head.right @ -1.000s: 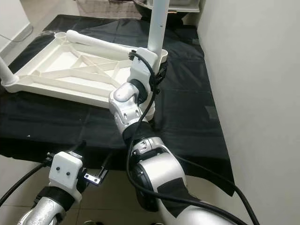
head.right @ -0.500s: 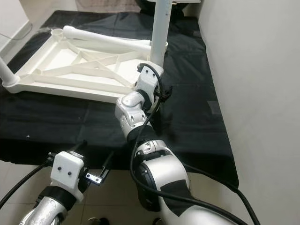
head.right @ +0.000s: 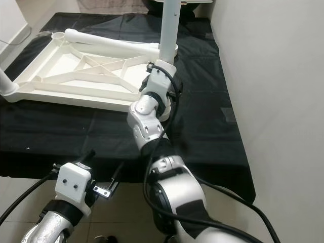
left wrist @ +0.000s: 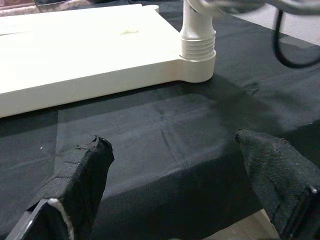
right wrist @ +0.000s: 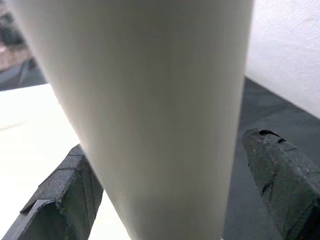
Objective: Building children table
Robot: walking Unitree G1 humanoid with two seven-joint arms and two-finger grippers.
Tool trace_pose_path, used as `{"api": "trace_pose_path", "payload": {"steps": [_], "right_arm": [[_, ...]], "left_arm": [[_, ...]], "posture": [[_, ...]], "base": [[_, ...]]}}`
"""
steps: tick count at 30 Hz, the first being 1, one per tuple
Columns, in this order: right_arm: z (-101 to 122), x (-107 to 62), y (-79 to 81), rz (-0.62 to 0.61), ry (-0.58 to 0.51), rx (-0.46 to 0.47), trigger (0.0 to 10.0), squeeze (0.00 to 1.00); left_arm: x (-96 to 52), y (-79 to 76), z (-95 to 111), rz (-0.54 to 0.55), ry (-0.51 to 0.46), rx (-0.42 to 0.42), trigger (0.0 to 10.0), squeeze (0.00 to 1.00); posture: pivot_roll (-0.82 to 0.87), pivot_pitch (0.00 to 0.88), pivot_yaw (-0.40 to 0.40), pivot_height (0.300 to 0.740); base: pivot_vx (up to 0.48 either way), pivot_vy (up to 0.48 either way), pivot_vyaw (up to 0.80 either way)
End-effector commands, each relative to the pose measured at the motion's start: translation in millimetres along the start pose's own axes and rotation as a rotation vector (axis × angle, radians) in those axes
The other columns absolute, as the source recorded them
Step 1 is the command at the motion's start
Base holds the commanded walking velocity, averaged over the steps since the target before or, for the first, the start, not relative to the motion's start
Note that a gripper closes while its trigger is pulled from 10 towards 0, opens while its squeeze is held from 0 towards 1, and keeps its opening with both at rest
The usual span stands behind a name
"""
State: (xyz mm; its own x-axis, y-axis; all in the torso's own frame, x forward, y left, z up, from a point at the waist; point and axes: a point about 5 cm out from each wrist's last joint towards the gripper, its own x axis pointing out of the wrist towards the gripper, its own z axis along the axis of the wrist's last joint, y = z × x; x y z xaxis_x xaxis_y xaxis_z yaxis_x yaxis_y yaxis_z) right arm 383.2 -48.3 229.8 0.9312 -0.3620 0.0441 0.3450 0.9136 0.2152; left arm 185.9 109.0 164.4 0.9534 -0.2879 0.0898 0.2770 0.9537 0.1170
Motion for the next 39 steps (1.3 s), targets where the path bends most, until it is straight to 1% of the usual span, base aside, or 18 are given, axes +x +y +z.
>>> {"api": "trace_pose_path", "payload": {"steps": [1,4,6,8,12,14,16,18,19,20,21,22,25,28,29,31,35,39], "right_arm": [[-30.4,-23.0,7.1,0.158,0.102,-0.014,10.0,0.00],[-34.5,-24.0,1.1,0.208,0.106,-0.029,10.0,0.00],[-37.6,-22.6,-14.5,0.251,0.088,-0.065,10.0,0.00],[-38.9,-22.6,-22.8,0.283,0.080,-0.088,10.0,0.00],[-40.1,-23.9,-30.1,0.316,0.084,-0.091,10.0,0.00],[-41.1,-29.3,-40.3,0.395,0.106,-0.093,10.0,0.00],[-41.1,-29.3,-40.3,0.395,0.106,-0.093,10.0,0.00],[-42.7,-35.4,-51.7,0.463,0.098,-0.151,10.0,0.00],[-42.7,-35.4,-51.7,0.463,0.098,-0.151,10.0,0.00],[-46.7,-38.7,-63.6,0.488,0.104,-0.199,10.0,0.00],[-46.7,-38.7,-63.6,0.488,0.104,-0.199,10.0,0.00],[-50.6,-40.8,-76.6,0.503,0.102,-0.253,10.0,0.00],[-52.4,-42.7,-85.4,0.515,0.102,-0.288,10.0,0.00],[-58.0,-31.7,-126.9,0.430,0.081,-0.431,10.0,0.00],[-58.0,-31.7,-126.9,0.430,0.081,-0.431,10.0,0.00],[-60.8,-24.4,-142.5,0.376,0.092,-0.455,10.0,0.00],[-61.9,-15.3,-142.1,0.374,0.100,-0.360,10.0,0.00],[-64.3,-21.6,-132.6,0.426,0.099,-0.341,10.0,0.00]], "left_arm": [[-0.1,1.2,-5.3,0.000,0.016,0.002,10.0,0.00],[0.6,1.2,-5.2,-0.002,0.013,0.010,10.0,0.00],[1.2,1.7,-5.3,-0.003,0.010,0.011,10.0,0.00],[1.8,2.0,-5.3,-0.004,0.008,0.011,10.0,0.00],[3.6,0.9,-4.3,-0.006,0.000,0.010,10.0,0.00],[5.6,0.1,-4.6,-0.011,-0.005,0.009,10.0,0.00],[5.6,0.1,-4.6,-0.011,-0.005,0.009,10.0,0.00],[5.9,0.2,-5.0,-0.011,-0.007,0.006,10.0,0.00],[5.9,0.2,-5.0,-0.011,-0.007,0.006,10.0,0.00],[6.5,0.7,-4.6,-0.006,-0.009,0.001,10.0,0.00],[6.5,0.7,-4.6,-0.006,-0.009,0.001,10.0,0.00],[7.0,0.8,-4.5,-0.003,-0.011,-0.003,10.0,0.00],[7.4,0.8,-4.5,-0.001,-0.012,-0.005,10.0,0.00],[6.7,-1.1,-8.4,0.005,-0.003,-0.012,10.0,0.00],[6.7,-1.1,-8.4,0.005,-0.003,-0.012,10.0,0.00],[6.4,-1.2,-9.5,0.013,0.001,-0.013,10.0,0.00],[6.1,1.1,-15.5,0.050,0.021,-0.013,10.0,0.00],[5.6,6.1,-19.9,0.089,0.039,0.000,10.0,0.00]], "posture": [[0.03,0.158,-0.002,0.740],[0.03,0.158,-0.002,0.740],[0.02,0.147,-0.005,0.740],[0.02,0.147,-0.005,0.740],[0.01,0.136,-0.003,0.740],[0.01,0.127,-0.002,0.740],[0.01,0.127,-0.002,0.740],[0.00,0.118,-0.004,0.740],[0.00,0.118,-0.004,0.740],[0.00,0.118,-0.004,0.740],[0.00,0.118,-0.004,0.740],[0.00,0.118,-0.004,0.740],[0.00,0.118,-0.004,0.740],[-0.01,0.105,-0.009,0.740],[-0.01,0.105,-0.009,0.740],[-0.01,0.105,-0.009,0.740],[-0.01,0.086,-0.010,0.740],[0.00,0.077,-0.012,0.740]], "base": [[0.000,0.000,0.00],[0.000,0.000,0.00],[0.000,0.000,0.00],[0.000,0.000,0.00],[0.000,0.000,0.00],[0.000,0.000,0.00],[0.000,0.000,0.00],[0.000,0.000,0.00],[0.000,0.000,0.00],[0.000,0.000,0.00],[0.000,0.000,0.00],[0.000,0.000,0.00],[0.000,0.000,0.00],[0.000,0.000,0.00],[0.000,0.000,0.00],[0.000,0.000,0.00],[0.000,0.000,0.00],[0.000,0.000,0.00]]}}
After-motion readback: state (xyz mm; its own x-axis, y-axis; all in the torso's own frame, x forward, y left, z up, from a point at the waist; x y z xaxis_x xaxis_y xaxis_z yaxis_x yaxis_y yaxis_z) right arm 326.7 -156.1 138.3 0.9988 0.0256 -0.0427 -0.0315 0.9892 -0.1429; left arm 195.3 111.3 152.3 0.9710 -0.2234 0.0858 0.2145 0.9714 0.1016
